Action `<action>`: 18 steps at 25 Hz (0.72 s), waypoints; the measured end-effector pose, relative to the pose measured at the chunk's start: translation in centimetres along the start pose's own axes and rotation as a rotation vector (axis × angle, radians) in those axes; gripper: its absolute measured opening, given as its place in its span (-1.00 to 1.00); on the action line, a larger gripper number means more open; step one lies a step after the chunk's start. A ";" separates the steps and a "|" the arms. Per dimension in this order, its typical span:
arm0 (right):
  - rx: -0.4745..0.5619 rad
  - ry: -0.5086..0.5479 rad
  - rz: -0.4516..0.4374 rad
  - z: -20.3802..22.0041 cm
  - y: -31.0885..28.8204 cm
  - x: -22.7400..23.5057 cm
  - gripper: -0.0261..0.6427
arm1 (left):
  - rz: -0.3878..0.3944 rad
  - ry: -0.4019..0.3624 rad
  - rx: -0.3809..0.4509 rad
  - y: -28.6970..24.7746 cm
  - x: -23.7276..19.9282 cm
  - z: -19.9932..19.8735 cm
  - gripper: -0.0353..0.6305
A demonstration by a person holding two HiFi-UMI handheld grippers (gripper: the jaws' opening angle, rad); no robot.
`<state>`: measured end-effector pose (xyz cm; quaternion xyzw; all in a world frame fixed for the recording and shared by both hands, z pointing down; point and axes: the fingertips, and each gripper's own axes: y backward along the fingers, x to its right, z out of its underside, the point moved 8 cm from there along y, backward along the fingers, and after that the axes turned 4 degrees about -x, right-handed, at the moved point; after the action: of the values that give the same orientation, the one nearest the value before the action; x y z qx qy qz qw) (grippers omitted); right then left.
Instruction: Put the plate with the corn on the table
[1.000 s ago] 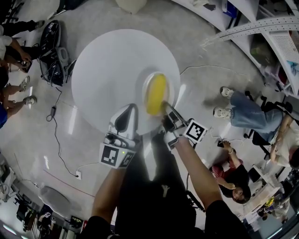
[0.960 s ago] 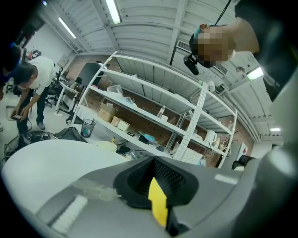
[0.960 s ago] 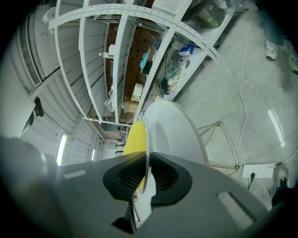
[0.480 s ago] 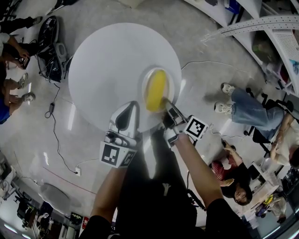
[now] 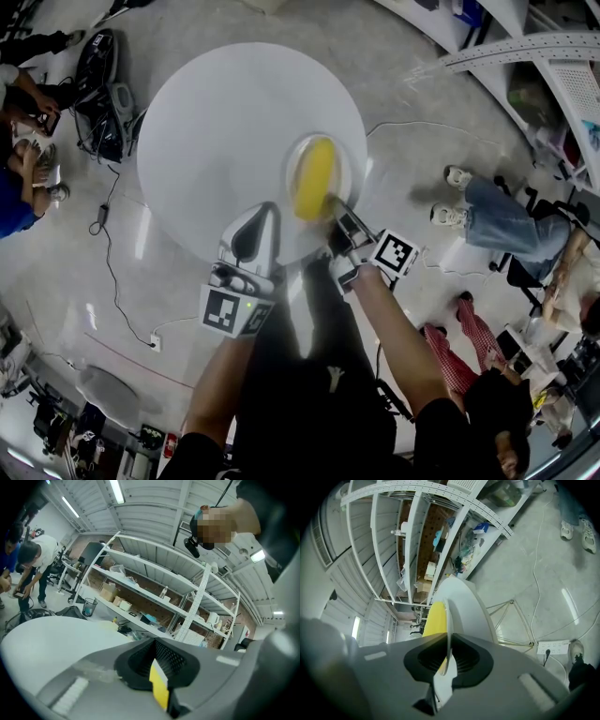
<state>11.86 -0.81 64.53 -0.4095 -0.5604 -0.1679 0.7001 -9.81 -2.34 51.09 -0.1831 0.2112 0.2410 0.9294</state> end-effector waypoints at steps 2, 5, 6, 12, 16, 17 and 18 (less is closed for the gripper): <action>-0.001 0.004 0.012 -0.1 0.0 0.0 -0.82 | 0.002 -0.004 -0.001 0.1 -0.1 0.1 -0.88; -0.002 0.007 0.028 -0.1 0.0 0.0 -0.83 | -0.003 0.006 -0.005 0.3 -0.1 0.2 -0.88; -0.002 0.007 0.034 0.0 0.1 0.1 -0.83 | -0.005 0.010 -0.005 0.3 -0.1 0.2 -0.88; -0.003 -0.033 0.164 0.5 0.6 0.5 -0.84 | 0.002 0.017 -0.008 0.5 -0.2 0.5 -0.88; 0.000 0.015 0.172 0.2 0.3 -0.2 -0.84 | 0.001 0.020 -0.010 0.4 0.0 0.6 -0.88; 0.000 0.019 0.186 0.3 0.3 -0.3 -0.84 | 0.001 0.020 -0.010 0.4 0.0 0.7 -0.88; -0.001 0.021 0.203 0.4 0.3 -0.3 -0.84 | 0.001 0.021 -0.011 0.5 0.1 0.7 -0.88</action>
<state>11.79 -0.39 64.16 -0.4625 -0.5088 -0.1006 0.7191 -9.80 -1.61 51.56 -0.1907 0.2196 0.2406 0.9260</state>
